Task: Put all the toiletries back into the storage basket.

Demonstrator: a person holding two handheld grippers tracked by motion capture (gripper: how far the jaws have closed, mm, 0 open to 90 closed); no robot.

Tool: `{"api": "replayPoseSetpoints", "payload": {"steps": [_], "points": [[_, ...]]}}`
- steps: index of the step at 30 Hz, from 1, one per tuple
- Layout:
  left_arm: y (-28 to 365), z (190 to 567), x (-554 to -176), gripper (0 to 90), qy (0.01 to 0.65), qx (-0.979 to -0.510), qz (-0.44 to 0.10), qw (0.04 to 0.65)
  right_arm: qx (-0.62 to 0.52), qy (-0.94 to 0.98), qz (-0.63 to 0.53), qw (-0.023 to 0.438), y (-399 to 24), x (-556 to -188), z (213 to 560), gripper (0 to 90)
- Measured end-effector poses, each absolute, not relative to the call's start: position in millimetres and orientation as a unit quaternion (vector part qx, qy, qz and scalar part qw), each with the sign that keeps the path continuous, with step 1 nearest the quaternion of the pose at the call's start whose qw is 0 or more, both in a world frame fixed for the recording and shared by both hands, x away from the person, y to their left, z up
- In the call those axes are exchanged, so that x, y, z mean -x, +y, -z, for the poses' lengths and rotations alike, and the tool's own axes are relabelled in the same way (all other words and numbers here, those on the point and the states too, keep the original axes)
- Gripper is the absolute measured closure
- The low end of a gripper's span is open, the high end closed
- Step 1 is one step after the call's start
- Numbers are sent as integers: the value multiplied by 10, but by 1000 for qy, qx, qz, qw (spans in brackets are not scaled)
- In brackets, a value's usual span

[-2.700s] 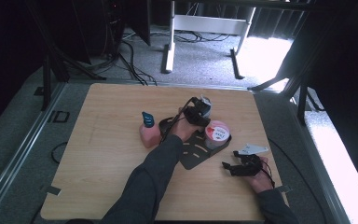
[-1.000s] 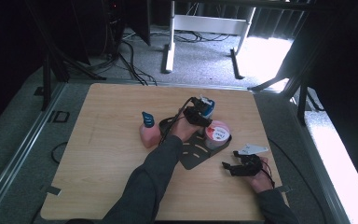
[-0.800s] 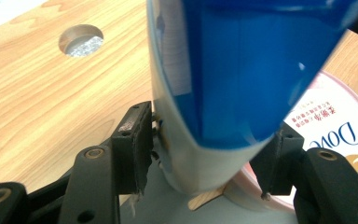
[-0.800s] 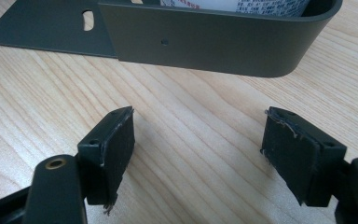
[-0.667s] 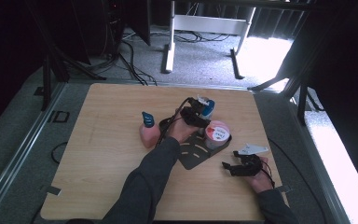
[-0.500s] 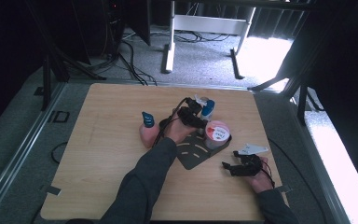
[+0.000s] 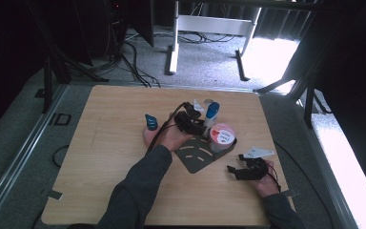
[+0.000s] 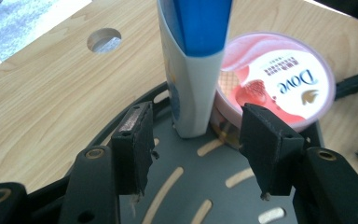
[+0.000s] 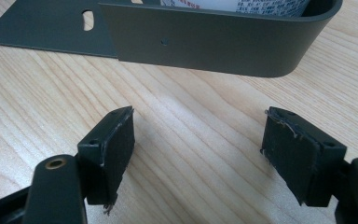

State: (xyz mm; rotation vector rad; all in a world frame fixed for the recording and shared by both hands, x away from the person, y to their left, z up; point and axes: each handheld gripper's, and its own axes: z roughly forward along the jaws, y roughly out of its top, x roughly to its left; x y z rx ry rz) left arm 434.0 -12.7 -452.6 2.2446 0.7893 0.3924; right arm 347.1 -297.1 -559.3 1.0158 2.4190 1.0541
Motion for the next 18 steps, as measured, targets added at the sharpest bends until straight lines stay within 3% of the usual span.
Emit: {"api": "replayPoseSetpoints", "payload": {"steps": [18], "points": [[272,4550,-4079,459,298,-865,-155,373,-354,845,-368,157,-2971,-3471,5594,250]]}}
